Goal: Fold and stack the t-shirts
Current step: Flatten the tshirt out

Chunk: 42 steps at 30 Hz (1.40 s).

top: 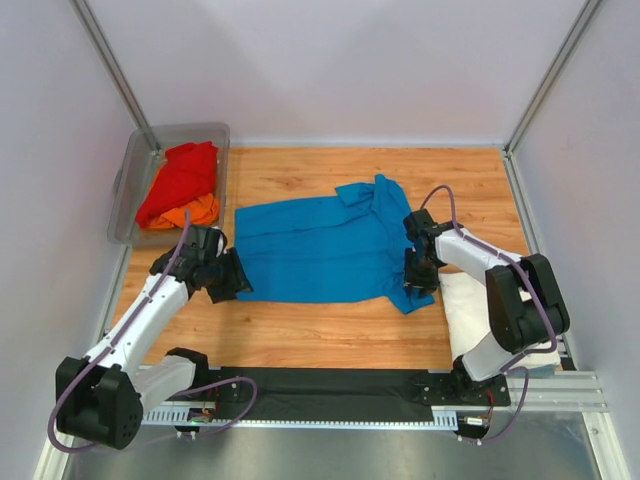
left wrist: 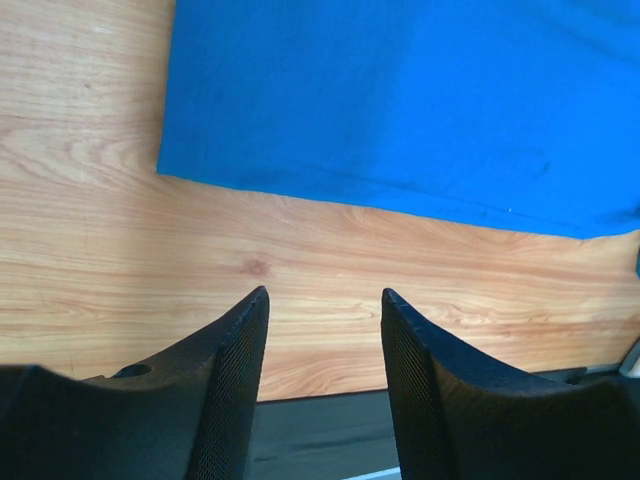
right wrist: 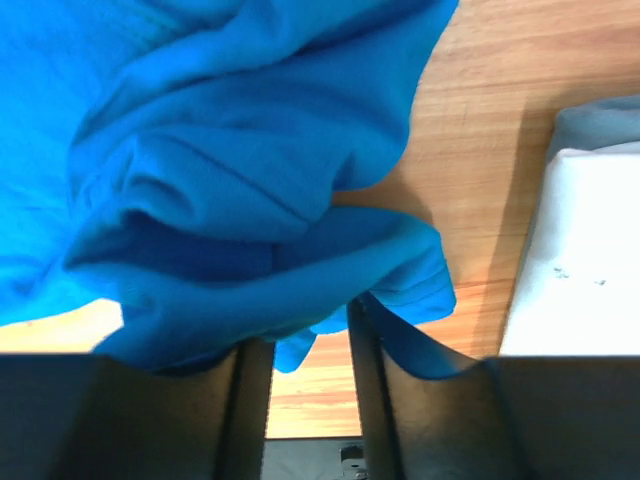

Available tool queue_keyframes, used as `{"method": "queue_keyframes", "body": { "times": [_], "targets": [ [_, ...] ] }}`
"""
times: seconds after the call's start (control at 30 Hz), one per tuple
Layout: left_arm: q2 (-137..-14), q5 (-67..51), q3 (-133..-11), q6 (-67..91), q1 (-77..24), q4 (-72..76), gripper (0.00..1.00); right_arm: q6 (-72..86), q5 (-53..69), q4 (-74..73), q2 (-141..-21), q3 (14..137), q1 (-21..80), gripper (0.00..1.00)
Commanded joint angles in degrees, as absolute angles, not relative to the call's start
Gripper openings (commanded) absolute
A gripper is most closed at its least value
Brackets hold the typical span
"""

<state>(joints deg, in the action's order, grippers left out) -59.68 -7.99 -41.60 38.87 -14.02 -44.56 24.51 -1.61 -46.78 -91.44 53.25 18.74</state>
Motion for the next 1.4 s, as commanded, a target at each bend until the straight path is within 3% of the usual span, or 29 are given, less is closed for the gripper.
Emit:
{"method": "queue_keyframes", "body": {
  "times": [0.0, 0.17, 0.2, 0.27, 0.33, 0.43, 0.63, 0.83, 1.07, 1.37],
  "targets": [
    [-59.1, -9.3, -42.1, 40.2, -11.6, -44.7, 0.56, 25.4, -4.6, -44.5, -91.4, 53.2, 19.2, 0.34],
    [-59.2, -10.9, -41.7, 39.2, -7.8, -44.8, 0.56, 25.2, -6.3, -45.4, -90.8, 52.9, 19.1, 0.25],
    [-59.3, -10.8, -41.7, 38.9, -7.5, -45.0, 0.56, 25.3, -6.6, -45.4, -90.7, 52.8, 19.1, 0.15],
    [-59.6, -10.0, -41.6, 38.9, -6.6, -45.9, 0.57, 25.1, -6.7, -45.5, -90.7, 52.8, 19.1, 0.12],
    [-59.7, -9.8, -41.4, 39.0, -6.0, -46.1, 0.59, 25.0, -6.9, -45.8, -90.3, 52.7, 19.1, 0.12],
    [-59.9, -9.3, -41.2, 39.4, -4.5, -45.9, 0.65, 25.2, -7.5, -46.7, -89.1, 53.2, 19.1, 0.01],
    [-63.2, -9.3, -40.8, 38.7, -1.2, -43.6, 0.64, 25.1, -7.1, -49.7, -85.6, 54.7, 18.9, 0.0],
    [-68.9, -8.8, -40.9, 38.6, 1.1, -40.1, 0.49, 25.0, -4.0, -53.3, -80.5, 57.5, 18.3, 0.0],
    [-72.7, -7.1, -38.9, 42.1, 1.0, -38.5, 0.53, 25.0, -0.8, -55.0, -75.4, 60.3, 17.7, 0.0],
    [-77.6, -6.7, -37.8, 44.9, 1.0, -35.0, 0.49, 25.2, -0.9, -56.0, -73.4, 61.5, 17.5, 0.0]
  ]
}}
